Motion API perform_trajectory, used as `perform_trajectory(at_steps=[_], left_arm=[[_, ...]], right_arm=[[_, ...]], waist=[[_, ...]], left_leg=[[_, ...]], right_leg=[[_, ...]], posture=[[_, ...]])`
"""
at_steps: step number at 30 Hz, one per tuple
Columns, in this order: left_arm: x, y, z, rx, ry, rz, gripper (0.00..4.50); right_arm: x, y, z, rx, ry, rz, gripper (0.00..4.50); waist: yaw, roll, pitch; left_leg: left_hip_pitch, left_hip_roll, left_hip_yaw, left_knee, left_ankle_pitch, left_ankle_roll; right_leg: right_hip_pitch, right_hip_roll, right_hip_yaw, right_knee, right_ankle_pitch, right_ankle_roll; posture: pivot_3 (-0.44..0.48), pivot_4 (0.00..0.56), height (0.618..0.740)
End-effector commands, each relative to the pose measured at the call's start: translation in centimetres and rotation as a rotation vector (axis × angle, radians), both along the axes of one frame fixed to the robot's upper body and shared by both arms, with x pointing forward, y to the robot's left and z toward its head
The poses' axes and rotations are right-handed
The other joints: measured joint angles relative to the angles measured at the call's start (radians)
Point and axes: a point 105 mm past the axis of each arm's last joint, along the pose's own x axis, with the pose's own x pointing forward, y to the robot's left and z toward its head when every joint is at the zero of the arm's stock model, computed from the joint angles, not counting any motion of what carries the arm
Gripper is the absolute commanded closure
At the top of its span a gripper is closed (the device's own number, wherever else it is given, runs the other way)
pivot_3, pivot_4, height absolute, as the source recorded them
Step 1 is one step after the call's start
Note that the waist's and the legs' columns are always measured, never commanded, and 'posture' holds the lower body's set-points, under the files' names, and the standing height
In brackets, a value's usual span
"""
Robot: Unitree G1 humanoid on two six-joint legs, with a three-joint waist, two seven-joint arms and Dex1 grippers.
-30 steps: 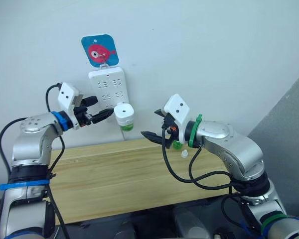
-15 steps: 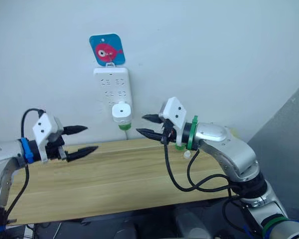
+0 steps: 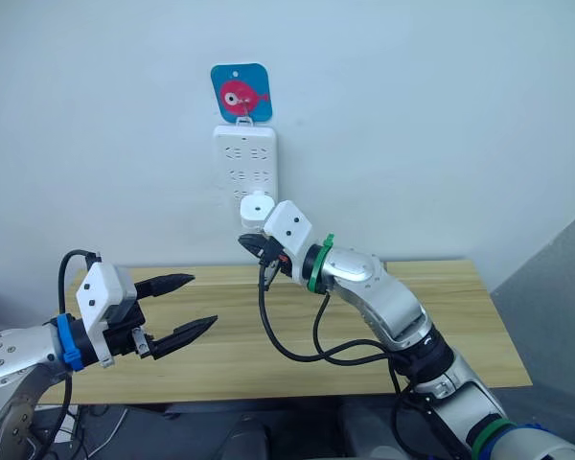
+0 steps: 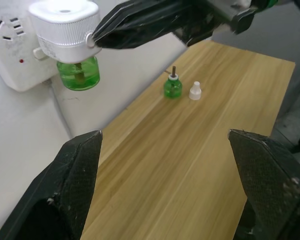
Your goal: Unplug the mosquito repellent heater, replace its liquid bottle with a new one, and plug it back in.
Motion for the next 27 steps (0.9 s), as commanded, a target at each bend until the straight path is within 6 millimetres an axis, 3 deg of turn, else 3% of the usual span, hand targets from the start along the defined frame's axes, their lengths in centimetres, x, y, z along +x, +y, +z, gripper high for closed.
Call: perform_trajectory(at_steps=[1,27], left_arm=[[0.0,-0.6,0.9,-0.010,-0.042,-0.002,0.30],[0.8,-1.6,1.0,-0.026,-0.062,-0.034,0.30]], right_arm=[[0.7,0.0,1.3,0.041,-0.047,-0.038,4.47],[1.9,-2.0,0.7,0.034,-0.003,-0.153,4.47]], waist=[[0.003,0.000,0.000],[0.012,-0.001,0.000]], left_leg=[[0.000,0.000,0.001,0.000,0.000,0.000],[0.001,0.000,0.001,-0.003,0.000,0.000]], right_leg=[[0.000,0.000,0.000,0.000,0.000,0.000],[0.000,0.001,0.000,0.000,-0.001,-0.002]], posture=[[0.000,0.082,0.740],[-0.011,0.082,0.740]])
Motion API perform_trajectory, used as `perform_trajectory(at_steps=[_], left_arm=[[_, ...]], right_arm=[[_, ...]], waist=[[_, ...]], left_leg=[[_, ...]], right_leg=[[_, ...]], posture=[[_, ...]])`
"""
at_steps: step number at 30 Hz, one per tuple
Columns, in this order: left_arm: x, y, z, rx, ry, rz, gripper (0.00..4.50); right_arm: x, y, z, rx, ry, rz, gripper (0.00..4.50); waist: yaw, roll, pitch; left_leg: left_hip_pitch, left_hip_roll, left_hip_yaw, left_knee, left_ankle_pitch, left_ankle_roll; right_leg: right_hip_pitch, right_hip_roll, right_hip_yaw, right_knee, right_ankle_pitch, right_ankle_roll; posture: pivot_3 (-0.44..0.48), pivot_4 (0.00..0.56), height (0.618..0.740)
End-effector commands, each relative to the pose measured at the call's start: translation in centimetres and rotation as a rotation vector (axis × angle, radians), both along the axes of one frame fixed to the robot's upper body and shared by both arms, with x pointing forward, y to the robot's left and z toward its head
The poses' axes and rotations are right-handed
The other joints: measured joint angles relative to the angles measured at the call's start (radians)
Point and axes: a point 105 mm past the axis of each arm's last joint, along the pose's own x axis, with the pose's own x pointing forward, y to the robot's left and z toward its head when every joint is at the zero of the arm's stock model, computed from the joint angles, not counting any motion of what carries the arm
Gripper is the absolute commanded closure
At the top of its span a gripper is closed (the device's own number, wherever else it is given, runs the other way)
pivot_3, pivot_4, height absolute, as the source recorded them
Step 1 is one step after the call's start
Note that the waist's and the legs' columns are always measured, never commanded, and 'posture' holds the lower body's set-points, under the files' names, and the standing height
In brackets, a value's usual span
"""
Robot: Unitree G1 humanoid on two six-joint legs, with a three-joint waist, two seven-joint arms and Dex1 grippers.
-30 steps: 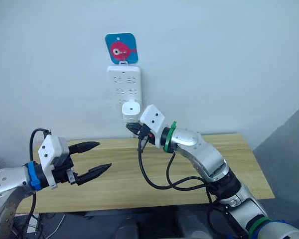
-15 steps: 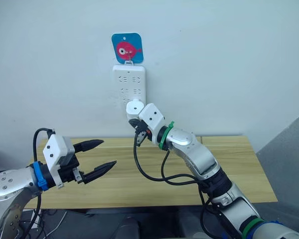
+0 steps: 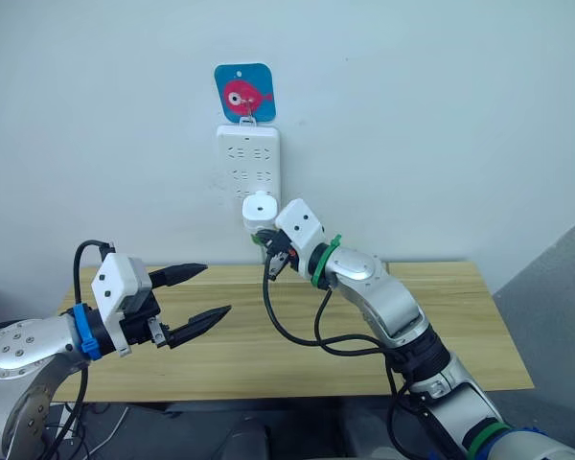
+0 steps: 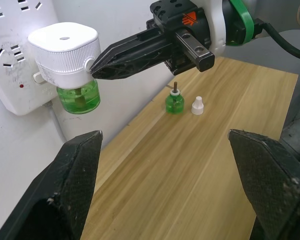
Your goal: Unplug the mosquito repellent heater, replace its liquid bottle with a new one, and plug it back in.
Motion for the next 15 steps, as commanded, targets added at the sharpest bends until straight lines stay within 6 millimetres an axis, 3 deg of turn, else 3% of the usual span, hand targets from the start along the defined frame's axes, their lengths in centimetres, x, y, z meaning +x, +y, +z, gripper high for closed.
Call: perform_trajectory(at_steps=[1,15], left_arm=[[-0.07,-0.27,0.49,0.000,-0.027,-0.014,0.30],[0.01,-0.30,0.40,-0.001,-0.024,-0.021,0.30]], right_arm=[[0.09,-0.45,1.87,0.041,-0.054,-0.020,4.47],[0.91,-0.64,2.40,0.121,-0.004,-0.095,4.47]], waist=[[0.000,0.000,0.000],[0.000,0.000,0.000]], left_leg=[[0.000,0.000,0.000,0.000,0.000,0.000],[0.000,0.000,0.000,0.000,0.000,0.000]], right_leg=[[0.000,0.000,0.000,0.000,0.000,0.000],[0.000,0.000,0.000,0.000,0.000,0.000]], posture=[[-0.011,0.082,0.740],[-0.016,0.080,0.740]])
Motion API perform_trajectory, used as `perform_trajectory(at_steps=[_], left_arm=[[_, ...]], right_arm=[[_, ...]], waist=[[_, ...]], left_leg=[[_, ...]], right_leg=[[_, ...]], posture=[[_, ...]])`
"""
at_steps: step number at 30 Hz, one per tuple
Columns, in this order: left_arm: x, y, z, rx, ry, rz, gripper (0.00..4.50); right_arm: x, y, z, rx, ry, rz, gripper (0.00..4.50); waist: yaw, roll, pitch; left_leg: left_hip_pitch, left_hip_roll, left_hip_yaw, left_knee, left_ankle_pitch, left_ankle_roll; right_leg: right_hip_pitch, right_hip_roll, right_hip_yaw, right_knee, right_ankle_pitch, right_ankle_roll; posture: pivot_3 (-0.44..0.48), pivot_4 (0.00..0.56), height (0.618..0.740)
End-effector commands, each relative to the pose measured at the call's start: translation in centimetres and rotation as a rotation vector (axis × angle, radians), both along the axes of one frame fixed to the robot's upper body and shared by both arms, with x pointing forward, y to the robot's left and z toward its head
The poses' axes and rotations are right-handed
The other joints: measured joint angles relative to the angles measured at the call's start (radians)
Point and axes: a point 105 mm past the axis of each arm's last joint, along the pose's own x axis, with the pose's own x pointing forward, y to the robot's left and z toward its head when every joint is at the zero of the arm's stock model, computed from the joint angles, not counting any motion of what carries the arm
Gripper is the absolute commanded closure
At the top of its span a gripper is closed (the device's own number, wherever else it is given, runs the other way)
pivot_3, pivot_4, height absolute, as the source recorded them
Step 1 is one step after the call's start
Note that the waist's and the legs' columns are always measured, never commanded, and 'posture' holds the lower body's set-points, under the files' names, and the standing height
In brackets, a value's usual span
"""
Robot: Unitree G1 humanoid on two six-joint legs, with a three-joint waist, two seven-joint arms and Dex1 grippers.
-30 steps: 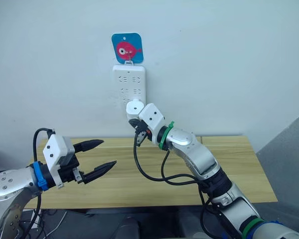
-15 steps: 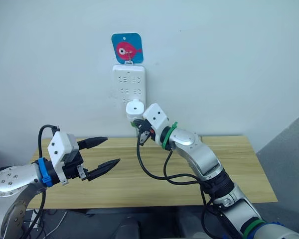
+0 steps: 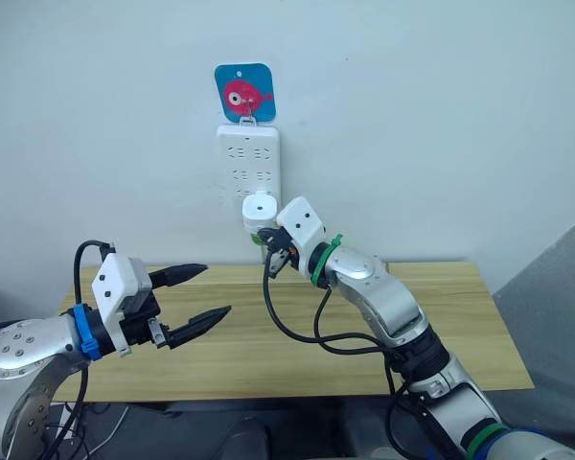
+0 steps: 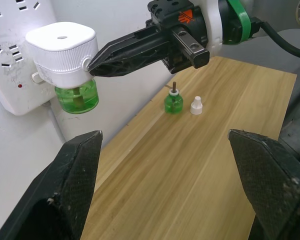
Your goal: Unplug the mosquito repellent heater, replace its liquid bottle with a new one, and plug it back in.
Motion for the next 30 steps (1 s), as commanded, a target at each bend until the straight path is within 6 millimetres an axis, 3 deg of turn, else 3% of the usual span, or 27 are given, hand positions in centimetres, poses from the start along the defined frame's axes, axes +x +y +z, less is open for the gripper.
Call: perform_trajectory(at_steps=[1,9,14,18,23,26,30], left_arm=[[0.0,-0.2,0.4,0.000,-0.027,-0.014,0.30],[0.2,-0.4,0.4,-0.003,-0.032,-0.017,0.30],[0.3,-0.2,0.4,-0.020,-0.015,-0.010,0.30],[0.9,1.1,0.2,-0.009,-0.016,0.024,0.30],[1.2,3.4,-0.4,0.065,-0.017,0.055,0.15],[0.7,5.1,-0.9,0.144,0.012,0.032,0.00],[0.7,6.9,-1.0,0.205,0.044,0.027,0.00]], right_arm=[[0.9,-1.0,2.1,0.078,-0.029,-0.078,4.47],[1.8,-1.7,1.7,0.057,-0.025,-0.141,4.47],[-1.0,-0.5,3.1,0.069,-0.056,0.059,4.47],[-3.7,-1.3,2.9,-0.003,-0.080,0.230,4.47],[-4.7,-4.6,2.4,-0.135,-0.107,0.283,4.50],[-5.7,-8.6,1.2,-0.315,-0.106,0.341,3.87],[-6.3,-13.9,0.4,-0.494,-0.061,0.342,2.50]], waist=[[0.000,0.000,0.000],[0.002,0.000,0.000],[0.002,-0.001,0.000],[0.001,-0.001,-0.001],[0.001,-0.002,-0.001],[0.002,-0.004,-0.003],[0.006,-0.004,-0.004]], left_leg=[[0.000,0.000,0.000,0.000,0.000,0.000],[0.000,0.000,0.000,0.000,0.002,-0.004],[0.001,0.000,0.000,0.000,0.003,-0.004],[0.001,0.000,0.000,-0.002,0.002,-0.004],[0.000,0.001,0.000,-0.002,0.002,-0.004],[0.000,0.000,0.000,-0.002,0.002,-0.004],[0.000,-0.001,0.001,-0.002,0.002,-0.004]], right_leg=[[0.000,0.000,0.000,0.000,0.000,0.000],[0.000,0.000,0.000,0.000,0.000,-0.001],[0.000,0.000,0.000,0.000,0.001,-0.001],[0.000,0.000,-0.001,0.000,0.001,-0.001],[0.000,0.000,-0.001,0.000,0.000,-0.002],[0.000,0.000,-0.001,-0.001,0.000,-0.002],[0.000,-0.001,-0.002,-0.004,0.000,-0.002]], posture=[[-0.018,0.078,0.740],[-0.018,0.074,0.740],[-0.024,0.072,0.740],[-0.031,0.062,0.740],[-0.032,0.048,0.740],[-0.031,0.040,0.740],[-0.030,0.024,0.740]])
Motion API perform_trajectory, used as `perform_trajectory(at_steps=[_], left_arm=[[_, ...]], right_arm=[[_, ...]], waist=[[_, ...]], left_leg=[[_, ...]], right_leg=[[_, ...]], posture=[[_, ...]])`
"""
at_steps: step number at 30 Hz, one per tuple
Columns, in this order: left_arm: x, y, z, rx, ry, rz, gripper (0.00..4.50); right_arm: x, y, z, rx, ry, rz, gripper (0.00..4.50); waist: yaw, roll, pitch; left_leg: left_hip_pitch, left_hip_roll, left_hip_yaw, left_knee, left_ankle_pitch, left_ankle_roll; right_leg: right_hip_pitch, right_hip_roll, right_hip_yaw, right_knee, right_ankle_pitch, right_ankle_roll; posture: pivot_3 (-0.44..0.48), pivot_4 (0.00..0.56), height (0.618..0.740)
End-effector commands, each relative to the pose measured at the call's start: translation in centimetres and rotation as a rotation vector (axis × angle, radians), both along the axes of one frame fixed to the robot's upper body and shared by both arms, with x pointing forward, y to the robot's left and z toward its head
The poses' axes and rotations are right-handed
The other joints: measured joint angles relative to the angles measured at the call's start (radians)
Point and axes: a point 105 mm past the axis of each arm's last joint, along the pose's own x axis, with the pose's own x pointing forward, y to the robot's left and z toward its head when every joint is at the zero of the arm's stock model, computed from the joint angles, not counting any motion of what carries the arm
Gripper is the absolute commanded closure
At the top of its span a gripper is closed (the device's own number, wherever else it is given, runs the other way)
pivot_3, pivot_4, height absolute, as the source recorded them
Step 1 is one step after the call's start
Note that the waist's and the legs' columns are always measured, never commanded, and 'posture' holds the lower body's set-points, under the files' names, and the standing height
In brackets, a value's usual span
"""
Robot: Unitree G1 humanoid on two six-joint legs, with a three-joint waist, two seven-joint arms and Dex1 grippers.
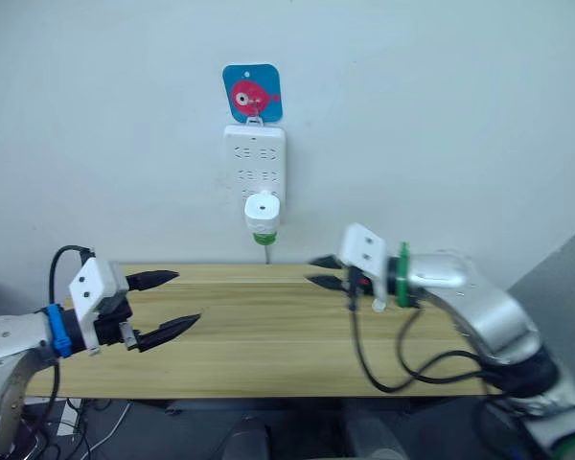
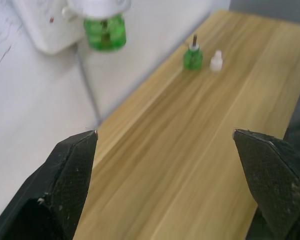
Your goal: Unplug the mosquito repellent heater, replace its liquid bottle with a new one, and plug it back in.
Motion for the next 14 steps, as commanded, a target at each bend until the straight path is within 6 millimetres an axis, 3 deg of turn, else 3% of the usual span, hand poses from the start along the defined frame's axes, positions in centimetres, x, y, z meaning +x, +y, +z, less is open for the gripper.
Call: perform_trajectory(at_steps=[1,7,14], left_arm=[[-0.1,1.1,1.0,0.075,-0.014,-0.031,0.00],[0.4,1.7,0.8,0.170,0.077,0.017,0.00],[1.1,1.2,0.8,0.155,0.079,0.060,0.00]], right_arm=[[-0.6,-3.0,2.1,-0.059,-0.058,0.027,2.12],[0.1,-9.5,3.1,-0.249,-0.098,-0.057,0.02],[0.5,-11.9,4.0,-0.256,-0.110,-0.096,0.02]], waist=[[-0.002,0.000,-0.001],[-0.008,-0.002,-0.006],[-0.009,-0.004,-0.011]], left_leg=[[0.000,0.000,0.001,0.000,0.000,0.000],[0.002,0.001,0.005,0.000,0.000,0.000],[0.004,0.001,0.008,0.001,0.000,0.000]], right_leg=[[0.000,0.000,0.000,0.000,0.000,0.000],[0.000,0.000,0.001,0.001,0.000,0.000],[0.000,-0.001,0.003,0.003,0.001,0.001]], posture=[[-0.031,0.018,0.740],[-0.032,0.000,0.740],[-0.043,0.000,0.740]])
